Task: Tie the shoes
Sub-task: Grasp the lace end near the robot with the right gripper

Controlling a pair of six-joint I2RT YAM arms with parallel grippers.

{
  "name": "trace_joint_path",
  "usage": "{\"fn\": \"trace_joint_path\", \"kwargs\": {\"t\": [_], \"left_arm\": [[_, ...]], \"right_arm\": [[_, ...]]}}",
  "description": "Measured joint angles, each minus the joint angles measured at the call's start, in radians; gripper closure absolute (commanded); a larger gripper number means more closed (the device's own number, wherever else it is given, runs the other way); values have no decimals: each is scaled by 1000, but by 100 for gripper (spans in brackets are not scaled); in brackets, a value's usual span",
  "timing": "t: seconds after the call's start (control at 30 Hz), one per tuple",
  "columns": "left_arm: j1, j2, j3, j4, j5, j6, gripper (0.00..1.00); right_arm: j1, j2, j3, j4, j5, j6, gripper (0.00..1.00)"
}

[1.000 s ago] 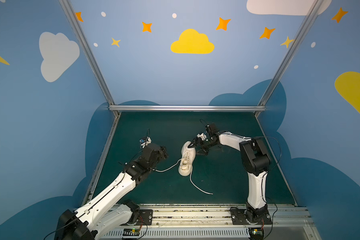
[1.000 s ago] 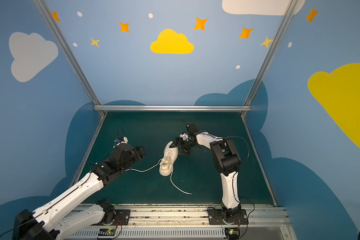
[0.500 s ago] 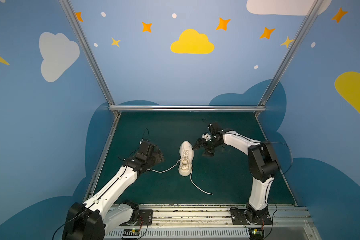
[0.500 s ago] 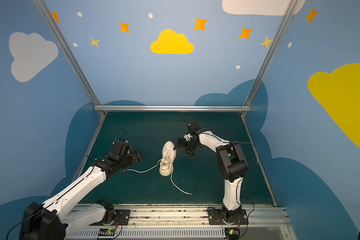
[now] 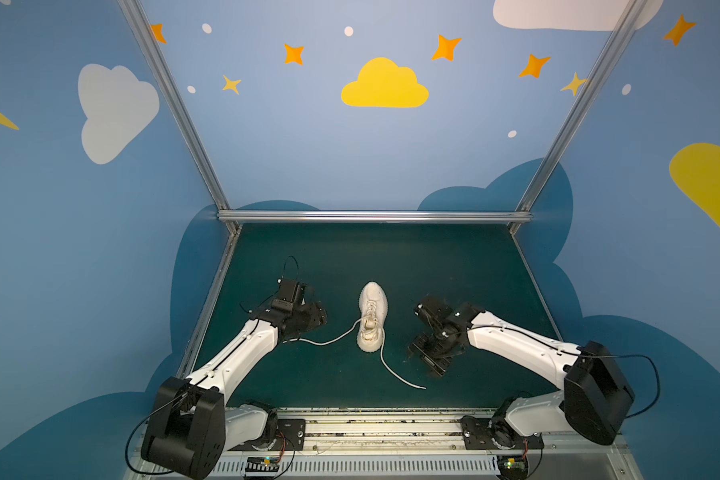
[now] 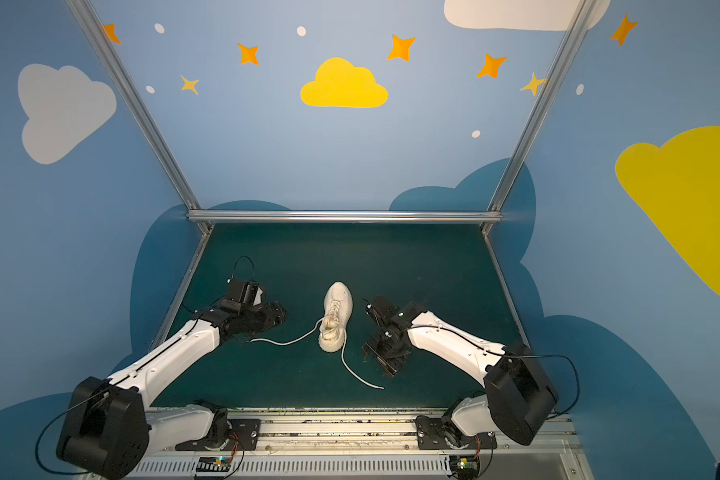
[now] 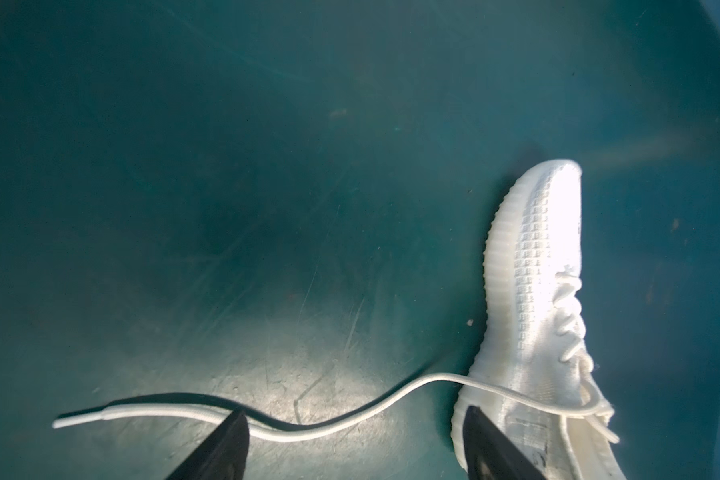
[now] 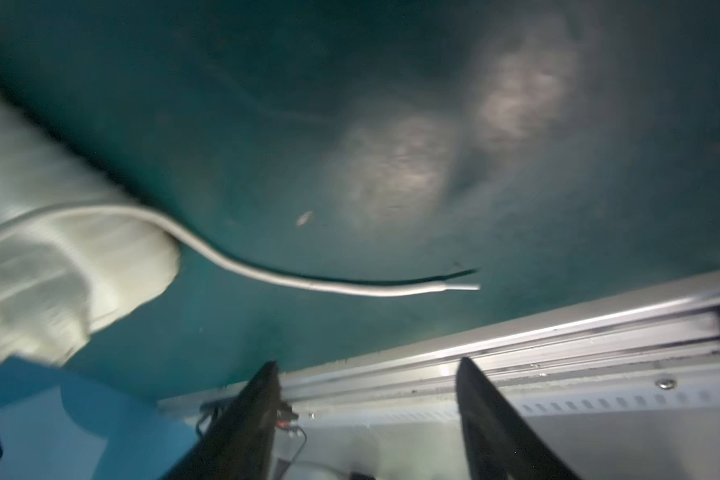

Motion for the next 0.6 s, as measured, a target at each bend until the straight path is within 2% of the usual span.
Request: {"fn": "trace_joint_path", "kwargs": {"t": [0.13,0.23,0.37,0.6], "left_arm": [[4,26,6,1,39,24,20],[7,41,14,6,63,43,19],[15,62,40,1,87,68,19],[17,66,44,0,124,90,20]], "right_arm": [[76,-44,-51,5,75,238,46],[105,-51,-81,40,106,359,49],[127,-21,-93,68,127,439,50],[165,60,-77,90,134,484,49]]}}
